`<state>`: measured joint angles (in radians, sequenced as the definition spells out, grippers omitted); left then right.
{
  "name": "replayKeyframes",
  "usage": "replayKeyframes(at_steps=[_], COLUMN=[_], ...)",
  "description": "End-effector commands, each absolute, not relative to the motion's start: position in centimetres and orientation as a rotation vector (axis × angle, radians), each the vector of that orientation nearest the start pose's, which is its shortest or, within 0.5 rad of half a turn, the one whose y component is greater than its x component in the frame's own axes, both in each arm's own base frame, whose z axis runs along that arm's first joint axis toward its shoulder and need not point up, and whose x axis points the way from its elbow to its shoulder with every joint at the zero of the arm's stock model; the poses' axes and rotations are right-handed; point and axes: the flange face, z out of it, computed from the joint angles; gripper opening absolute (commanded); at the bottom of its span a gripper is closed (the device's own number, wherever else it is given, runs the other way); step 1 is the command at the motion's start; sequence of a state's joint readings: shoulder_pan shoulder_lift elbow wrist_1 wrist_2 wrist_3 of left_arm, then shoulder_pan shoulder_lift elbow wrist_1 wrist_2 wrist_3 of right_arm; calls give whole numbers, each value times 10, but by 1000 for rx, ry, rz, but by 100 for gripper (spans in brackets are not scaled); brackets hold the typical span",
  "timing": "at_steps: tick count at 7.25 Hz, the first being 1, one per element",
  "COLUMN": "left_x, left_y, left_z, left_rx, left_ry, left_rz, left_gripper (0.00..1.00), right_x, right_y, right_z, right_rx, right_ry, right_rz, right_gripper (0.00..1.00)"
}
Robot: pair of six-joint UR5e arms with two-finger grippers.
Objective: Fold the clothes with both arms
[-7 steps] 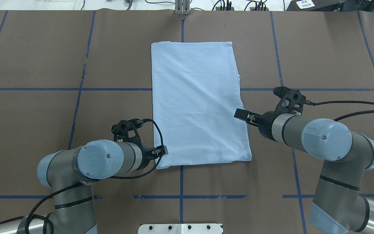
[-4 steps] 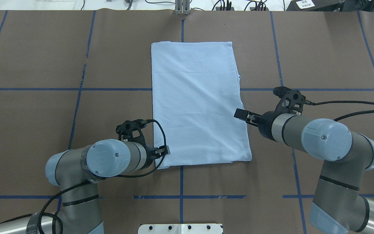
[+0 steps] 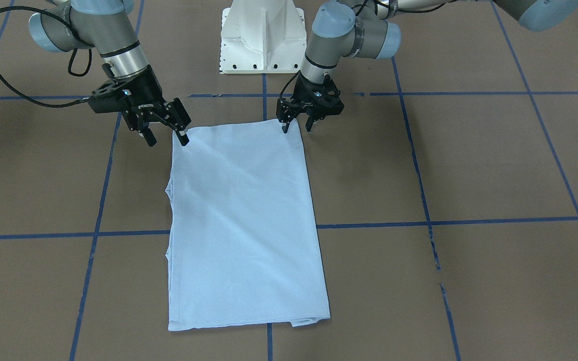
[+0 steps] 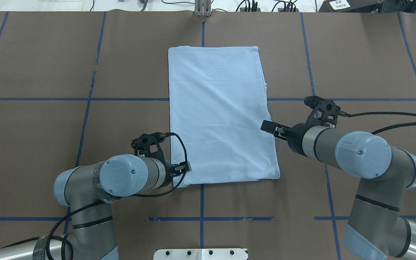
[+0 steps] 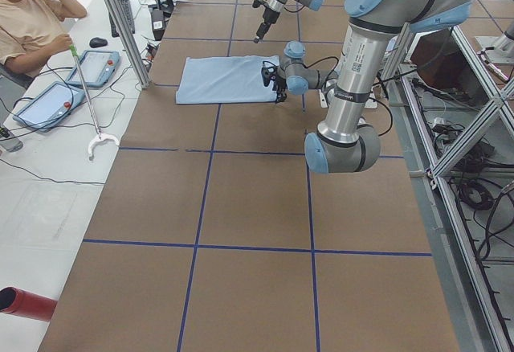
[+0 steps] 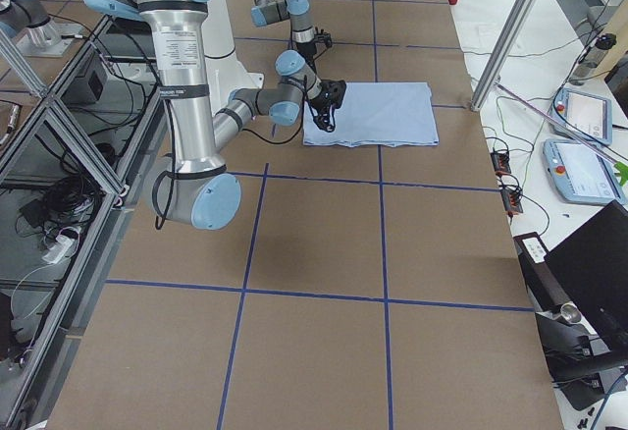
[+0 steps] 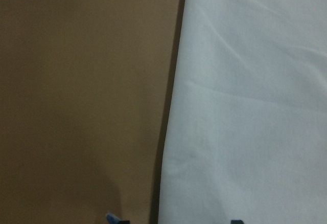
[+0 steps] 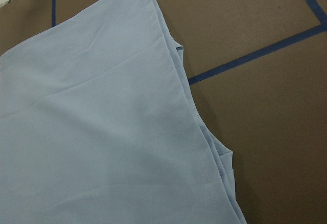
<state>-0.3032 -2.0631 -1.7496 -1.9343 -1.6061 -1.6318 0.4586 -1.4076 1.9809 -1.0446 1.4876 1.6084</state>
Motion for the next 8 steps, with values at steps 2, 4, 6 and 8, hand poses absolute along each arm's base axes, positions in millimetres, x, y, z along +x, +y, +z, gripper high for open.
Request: replayKeyframes(at_steps=[2,4,6,8], left_x=[584,585,585,585], left_y=[-309,-308,-307,-307], left_z=[259,259,257,257], left_rx=[81,80,79,79], left_ry=[1033,1034,1037,1037], left_rz=[-308,-307,-307,-305], left_gripper=[71,71,57,57], right_x=[-415,-414,-415,-415], right_y=[-363,-363,-363,-363], right_z=[326,327,326,326], right_rx=[307,306,307,307], right_ry=[-1070,-1068,-1070,-1070], right_rz=[492,492,492,492], right_gripper=[100,100,100,100])
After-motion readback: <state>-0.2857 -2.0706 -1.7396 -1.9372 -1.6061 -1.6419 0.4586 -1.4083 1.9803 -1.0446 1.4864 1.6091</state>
